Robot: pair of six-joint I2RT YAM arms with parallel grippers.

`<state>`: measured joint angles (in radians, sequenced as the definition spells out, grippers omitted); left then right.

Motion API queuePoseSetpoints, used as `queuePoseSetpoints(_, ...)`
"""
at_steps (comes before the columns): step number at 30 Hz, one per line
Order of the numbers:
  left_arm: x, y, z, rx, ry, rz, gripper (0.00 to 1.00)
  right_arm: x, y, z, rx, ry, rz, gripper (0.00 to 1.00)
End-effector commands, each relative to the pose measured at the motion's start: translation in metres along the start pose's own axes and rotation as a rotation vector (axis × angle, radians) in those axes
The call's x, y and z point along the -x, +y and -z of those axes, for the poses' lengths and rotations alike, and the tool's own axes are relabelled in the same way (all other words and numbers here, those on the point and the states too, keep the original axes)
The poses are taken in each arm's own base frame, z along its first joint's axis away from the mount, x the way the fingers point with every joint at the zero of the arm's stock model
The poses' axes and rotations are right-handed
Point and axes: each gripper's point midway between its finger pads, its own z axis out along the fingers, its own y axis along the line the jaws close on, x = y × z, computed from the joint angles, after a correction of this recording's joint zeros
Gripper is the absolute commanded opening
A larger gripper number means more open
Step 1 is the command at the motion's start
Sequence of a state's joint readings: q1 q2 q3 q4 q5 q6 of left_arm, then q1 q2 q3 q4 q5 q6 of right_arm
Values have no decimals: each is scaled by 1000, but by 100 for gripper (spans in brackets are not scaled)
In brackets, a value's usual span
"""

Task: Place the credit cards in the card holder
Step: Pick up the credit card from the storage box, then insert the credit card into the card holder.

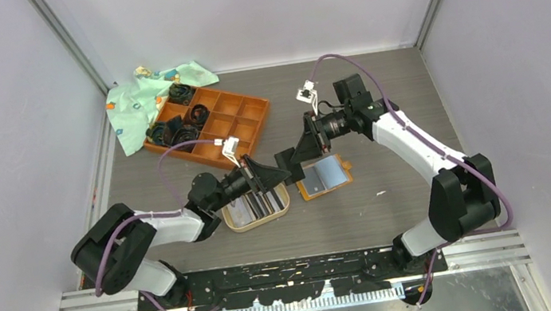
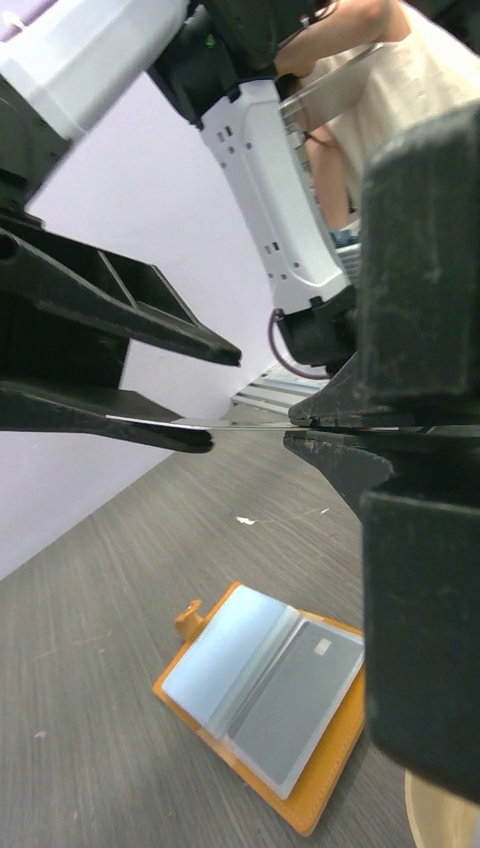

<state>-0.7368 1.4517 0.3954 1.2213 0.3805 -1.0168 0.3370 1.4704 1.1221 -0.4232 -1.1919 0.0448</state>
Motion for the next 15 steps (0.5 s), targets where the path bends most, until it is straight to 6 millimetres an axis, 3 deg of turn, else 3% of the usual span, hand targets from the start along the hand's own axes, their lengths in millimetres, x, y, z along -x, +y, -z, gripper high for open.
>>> queuePoseSetpoints(1,-1,-29,-7,-164,66,-80,0,-12,12,22,-39,89,267,41)
queuePoseSetpoints(7,-11,-29,-13,-211,131,-80,0,-23,14,24,-13,100,323,42)
queuePoseSetpoints(12,-15,-27,-16,-228,143,-62,0,-22,15,23,5,102,292,25)
queuePoseSetpoints(15,-15,-26,-17,-230,147,-60,0,-22,15,22,17,104,265,22)
